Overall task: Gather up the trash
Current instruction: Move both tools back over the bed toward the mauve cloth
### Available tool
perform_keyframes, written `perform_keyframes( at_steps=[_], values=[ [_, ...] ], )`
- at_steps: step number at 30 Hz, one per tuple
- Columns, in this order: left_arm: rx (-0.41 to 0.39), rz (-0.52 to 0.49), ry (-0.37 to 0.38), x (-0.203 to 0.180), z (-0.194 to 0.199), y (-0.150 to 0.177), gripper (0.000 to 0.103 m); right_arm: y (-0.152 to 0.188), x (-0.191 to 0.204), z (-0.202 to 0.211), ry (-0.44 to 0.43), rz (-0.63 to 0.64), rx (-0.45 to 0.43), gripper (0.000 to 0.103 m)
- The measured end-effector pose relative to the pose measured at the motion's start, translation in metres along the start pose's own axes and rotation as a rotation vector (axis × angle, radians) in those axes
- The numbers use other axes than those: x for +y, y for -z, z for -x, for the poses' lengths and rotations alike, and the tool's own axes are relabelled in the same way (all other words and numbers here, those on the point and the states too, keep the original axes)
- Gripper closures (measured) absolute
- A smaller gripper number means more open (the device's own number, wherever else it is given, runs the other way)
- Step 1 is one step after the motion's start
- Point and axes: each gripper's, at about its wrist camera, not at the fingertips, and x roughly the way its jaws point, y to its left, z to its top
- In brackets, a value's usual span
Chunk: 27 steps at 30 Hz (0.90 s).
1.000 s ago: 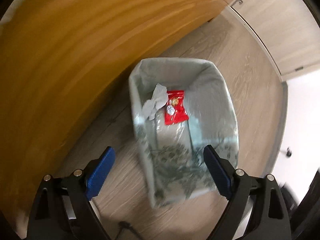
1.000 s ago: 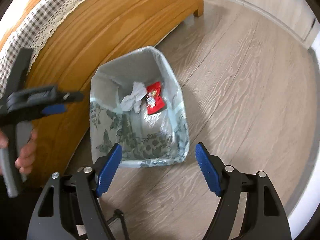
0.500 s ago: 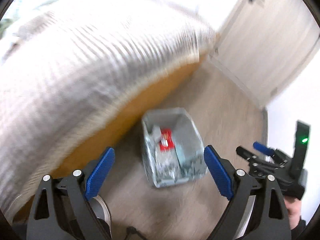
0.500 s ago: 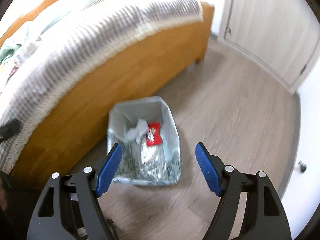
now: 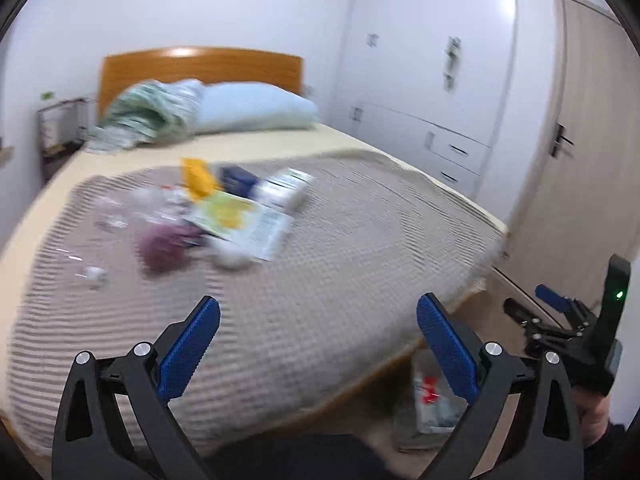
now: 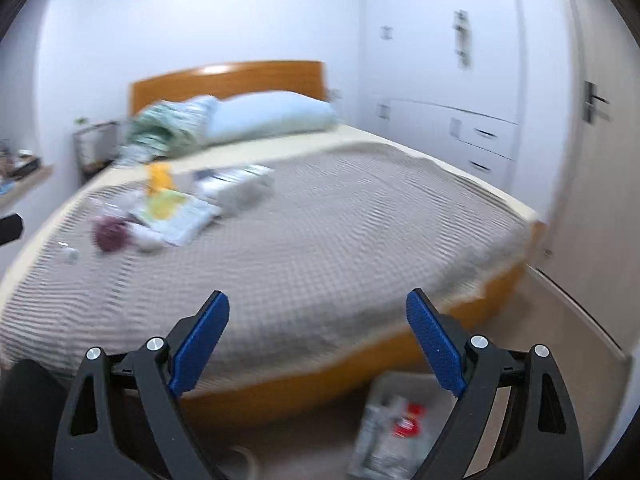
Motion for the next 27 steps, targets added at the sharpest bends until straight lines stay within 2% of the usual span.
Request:
perform_keyframes(
  at_steps=[4,7,8,10,12,15,19,21,23,27],
  values=[
    [-0.028,0.032,-0.118,0.076,0.022,-0.002,0.007,-0.018,0.056,-0.017,-0.081,0.066,-0.032,0.017],
    [-0.003,0.077,-0.193,0.134,0.015,0.000,0.007,-0.032,0.092,-0.024,-0.143,0.104,-0.085,0.017],
    [0.000,0.090,-0.220,0.154,0.015,0.002,0.007,-0.036,0.104,-0.027,-0.166,0.120,-0.099,0.011],
    [-0.003,0.103,-0.251,0.193,0.011,0.002,0.007,-0.045,0.132,-0.046,-0.261,0.170,-0.091,0.008],
    [0.032,0.115,-0.273,0.233,-0.003,-0.004,0.007,-0.054,0.158,-0.074,-0.326,0.245,-0.028,0.008],
    [0.100,0.118,-0.289,0.285,-0.033,-0.009,0.007,-0.063,0.201,-0.111,-0.278,0.393,0.017,0.008],
    [0.154,0.127,-0.270,0.341,-0.065,-0.013,0.007,-0.065,0.261,-0.160,-0.287,0.633,0.047,0.008],
    [0.180,0.127,-0.264,0.360,-0.081,-0.015,0.007,-0.058,0.290,-0.188,-0.290,0.770,0.059,0.013],
    [0.205,0.112,-0.258,0.376,-0.098,-0.019,0.007,-0.051,0.312,-0.213,-0.286,0.905,0.061,0.037],
    [0.257,0.033,-0.213,0.388,-0.127,-0.022,0.007,-0.045,0.343,-0.254,-0.279,1.042,0.072,0.044]
  ],
)
